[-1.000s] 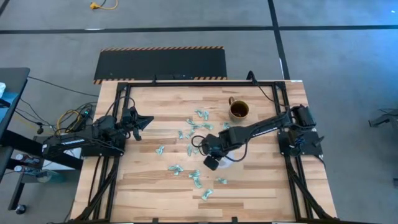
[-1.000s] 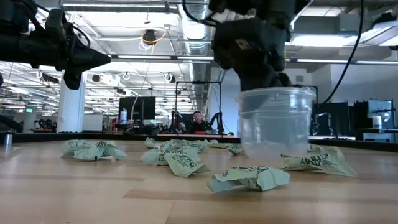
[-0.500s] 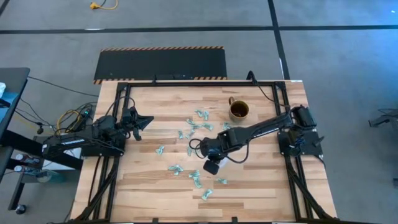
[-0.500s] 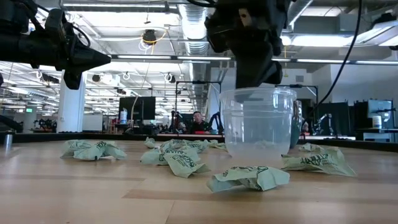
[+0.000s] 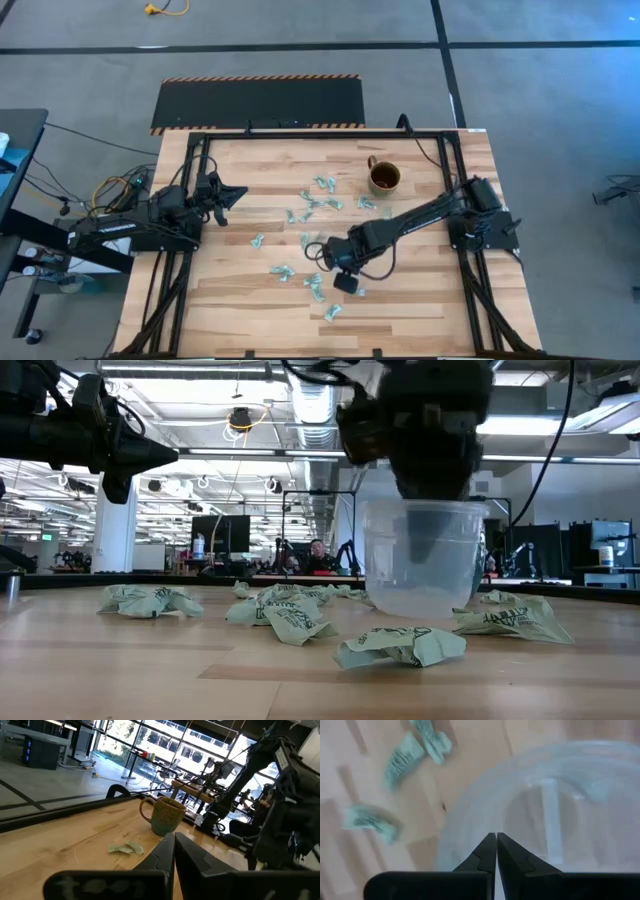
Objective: Pick and place Stevia / Truvia into bins
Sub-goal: Move the transparent container to the center of the table, then put the green stevia packet into the transparent container
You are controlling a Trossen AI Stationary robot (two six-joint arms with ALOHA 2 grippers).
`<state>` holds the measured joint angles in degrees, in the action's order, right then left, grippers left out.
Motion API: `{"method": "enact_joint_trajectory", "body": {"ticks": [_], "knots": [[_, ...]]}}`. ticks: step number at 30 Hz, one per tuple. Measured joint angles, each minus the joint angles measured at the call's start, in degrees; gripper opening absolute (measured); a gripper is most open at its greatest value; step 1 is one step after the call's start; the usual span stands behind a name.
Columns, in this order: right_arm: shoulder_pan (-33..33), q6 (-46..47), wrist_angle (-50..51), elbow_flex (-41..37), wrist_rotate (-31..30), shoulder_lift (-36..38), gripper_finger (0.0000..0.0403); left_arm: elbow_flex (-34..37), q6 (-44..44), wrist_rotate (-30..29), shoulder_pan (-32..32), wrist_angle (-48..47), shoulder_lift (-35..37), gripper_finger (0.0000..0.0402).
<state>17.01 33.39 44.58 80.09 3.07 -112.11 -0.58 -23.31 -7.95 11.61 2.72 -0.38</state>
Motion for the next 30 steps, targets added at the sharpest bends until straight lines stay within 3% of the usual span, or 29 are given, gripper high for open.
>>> {"method": "enact_joint_trajectory", "body": {"ticks": [12,22,30], "knots": [[2.6,-2.8,-1.9,10.2,-0.8,-5.5,0.0008,0.0,0.0,-0.1,0.0,0.0,0.0,0.0000],[2.3,-3.4,-4.2,10.5,1.8,-5.3,0.0008,0.0,0.0,-0.1,0.0,0.0,0.0,0.0000],[2.0,-4.8,0.2,12.4,-0.3,-2.2,0.0008,0.0,0.0,-0.1,0.0,0.0,0.0,0.0000]]}}
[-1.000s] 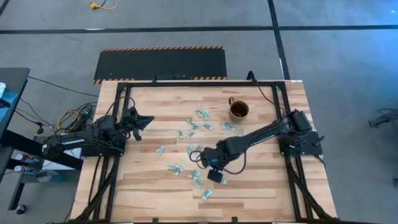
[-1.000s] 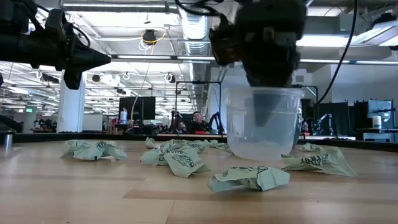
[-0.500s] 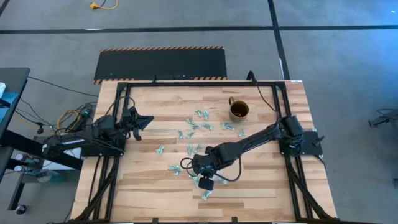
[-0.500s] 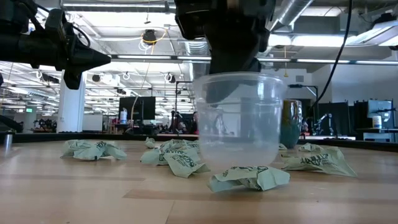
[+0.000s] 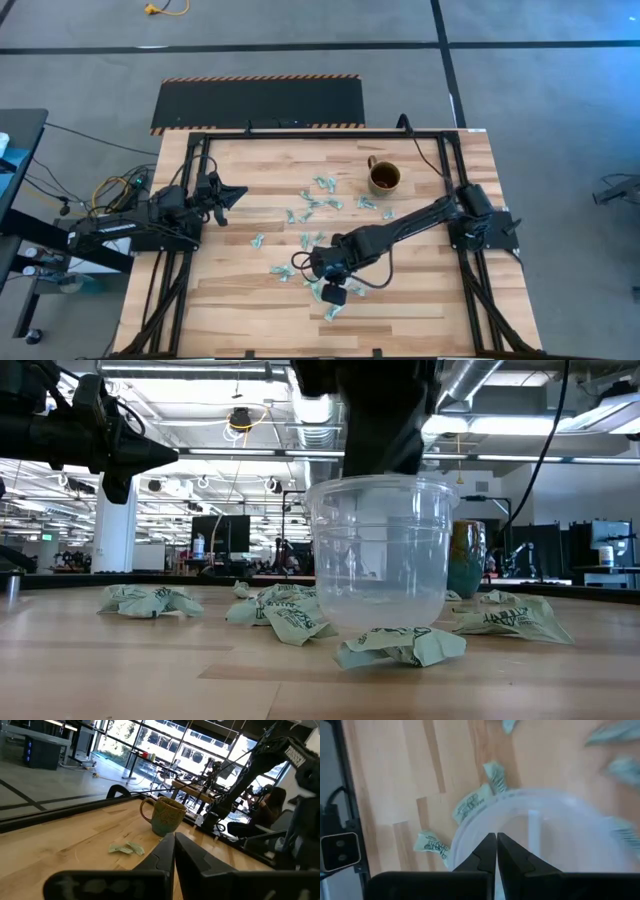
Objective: Pick and place Stevia / Truvia into bins
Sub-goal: Put the green stevia packet into the transparent container
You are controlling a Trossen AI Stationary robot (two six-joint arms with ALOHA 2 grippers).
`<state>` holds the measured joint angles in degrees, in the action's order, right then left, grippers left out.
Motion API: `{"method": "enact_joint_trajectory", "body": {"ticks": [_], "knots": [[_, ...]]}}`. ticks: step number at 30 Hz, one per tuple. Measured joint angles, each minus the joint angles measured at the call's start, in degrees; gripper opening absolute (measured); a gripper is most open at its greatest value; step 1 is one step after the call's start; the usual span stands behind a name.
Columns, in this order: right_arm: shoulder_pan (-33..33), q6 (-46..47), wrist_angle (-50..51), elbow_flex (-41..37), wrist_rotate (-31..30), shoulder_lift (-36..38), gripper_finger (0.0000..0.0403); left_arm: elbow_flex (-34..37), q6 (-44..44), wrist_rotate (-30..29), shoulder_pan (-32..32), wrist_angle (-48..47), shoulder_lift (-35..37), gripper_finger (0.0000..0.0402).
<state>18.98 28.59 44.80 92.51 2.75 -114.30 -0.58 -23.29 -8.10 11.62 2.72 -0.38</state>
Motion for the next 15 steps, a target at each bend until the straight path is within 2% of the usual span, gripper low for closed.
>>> {"method": "enact_joint_trajectory", "body": {"ticks": [5,9,15], "knots": [[-0.3,-3.9,6.7,4.0,-6.5,5.1,0.0008,0.0,0.0,0.0,0.0,0.0,0.0,0.0000],[-1.1,-6.4,12.9,4.8,-11.6,12.0,0.0008,0.0,0.0,0.0,0.0,0.1,0.0,0.0000],[-1.8,-3.7,25.6,4.8,-20.6,23.0,0.0008,0.0,0.0,0.0,0.0,0.0,0.0,0.0000]]}}
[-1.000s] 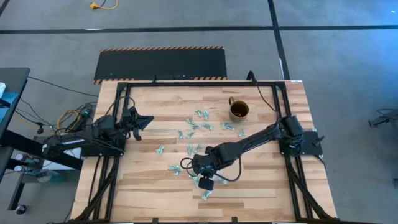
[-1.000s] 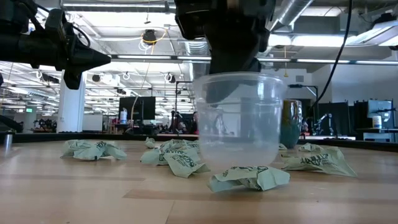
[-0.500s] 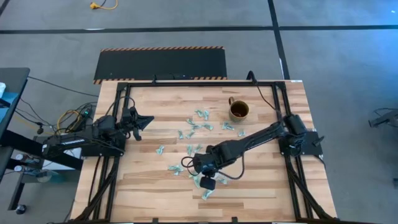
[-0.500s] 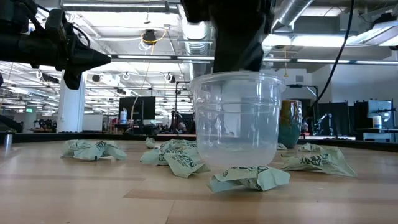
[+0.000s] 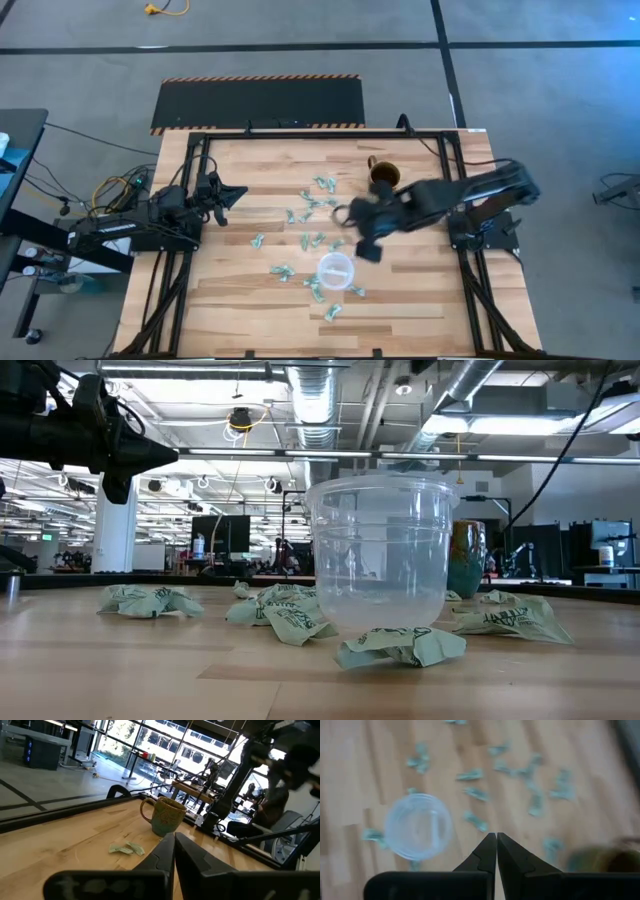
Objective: Pick and place Stevia / Truvia into bins
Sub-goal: Put the green stevia packet into the transparent container
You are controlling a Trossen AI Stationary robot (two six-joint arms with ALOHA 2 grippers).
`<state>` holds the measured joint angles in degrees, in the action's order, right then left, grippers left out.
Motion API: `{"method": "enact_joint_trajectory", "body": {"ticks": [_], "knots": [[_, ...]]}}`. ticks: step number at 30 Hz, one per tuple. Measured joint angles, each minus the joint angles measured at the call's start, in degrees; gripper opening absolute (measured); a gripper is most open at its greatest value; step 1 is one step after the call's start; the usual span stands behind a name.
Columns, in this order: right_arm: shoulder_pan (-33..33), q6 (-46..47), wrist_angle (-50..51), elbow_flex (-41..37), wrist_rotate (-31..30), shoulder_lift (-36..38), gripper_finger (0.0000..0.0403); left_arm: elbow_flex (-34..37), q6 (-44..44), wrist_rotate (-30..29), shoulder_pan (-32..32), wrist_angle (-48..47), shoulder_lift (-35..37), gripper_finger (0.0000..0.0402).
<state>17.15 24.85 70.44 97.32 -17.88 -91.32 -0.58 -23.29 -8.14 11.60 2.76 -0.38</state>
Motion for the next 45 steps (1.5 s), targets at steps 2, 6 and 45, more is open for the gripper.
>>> {"method": "enact_joint_trajectory", "body": {"ticks": [2,6,45], "knots": [[0.0,2.1,2.7,0.0,-0.5,3.2,0.0008,0.0,0.0,0.0,0.0,0.0,0.0,0.0000],[1.0,6.2,3.8,-3.6,-0.9,9.5,0.0008,0.0,0.0,0.0,0.0,0.0,0.0,0.0000],[0.6,47.7,-29.7,-67.2,-18.0,34.9,0.0094,0.0,0.0,0.0,0.0,0.0,0.0,0.0000]]}}
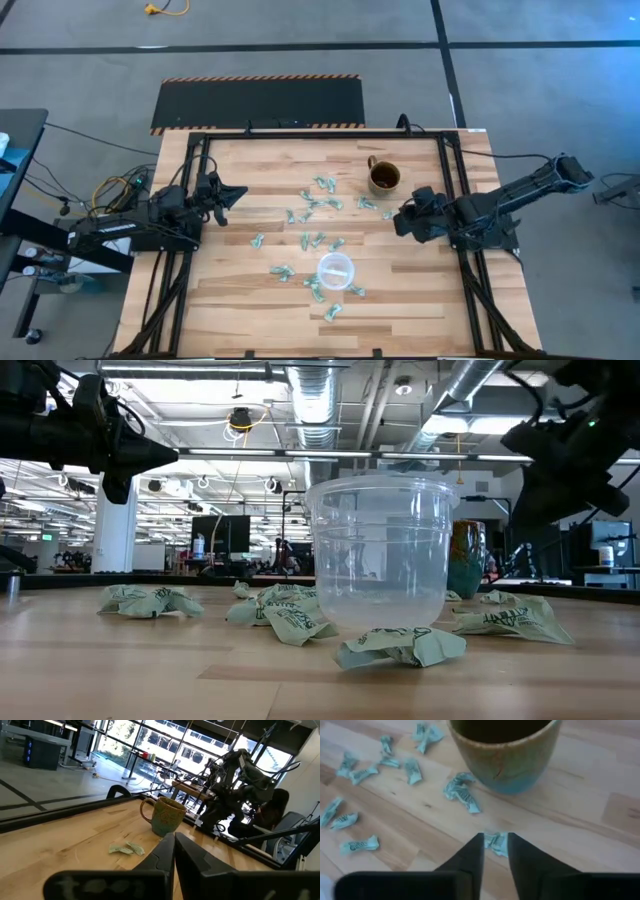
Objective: Pick and place Stevia / Truvia into bins
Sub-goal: Put the green stevia packet into the transparent container
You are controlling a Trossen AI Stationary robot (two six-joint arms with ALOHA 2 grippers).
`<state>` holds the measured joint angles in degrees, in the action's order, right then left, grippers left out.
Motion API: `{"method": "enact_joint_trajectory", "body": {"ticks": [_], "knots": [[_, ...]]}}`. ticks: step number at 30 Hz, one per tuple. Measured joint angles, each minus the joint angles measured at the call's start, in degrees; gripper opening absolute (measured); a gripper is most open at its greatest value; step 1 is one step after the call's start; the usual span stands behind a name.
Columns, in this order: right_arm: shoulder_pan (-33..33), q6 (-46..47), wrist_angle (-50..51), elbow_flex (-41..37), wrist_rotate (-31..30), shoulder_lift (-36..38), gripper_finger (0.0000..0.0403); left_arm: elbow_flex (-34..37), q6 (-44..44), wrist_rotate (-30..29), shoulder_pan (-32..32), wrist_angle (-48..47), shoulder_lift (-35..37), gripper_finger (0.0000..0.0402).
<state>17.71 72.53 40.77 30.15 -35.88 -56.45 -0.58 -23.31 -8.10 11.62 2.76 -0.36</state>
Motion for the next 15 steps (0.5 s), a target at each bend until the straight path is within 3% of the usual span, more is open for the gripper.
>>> {"method": "enact_joint_trajectory", "body": {"ticks": [8,15], "knots": [[-7.6,-2.8,-6.5,0.0,11.0,-10.1,0.0191,0.0,0.0,0.0,0.0,0.0,0.0,0.0000],[-11.8,-7.8,-14.5,0.0,13.3,-18.6,0.0218,0.0,0.0,0.0,0.0,0.0,0.0,0.0000]]}}
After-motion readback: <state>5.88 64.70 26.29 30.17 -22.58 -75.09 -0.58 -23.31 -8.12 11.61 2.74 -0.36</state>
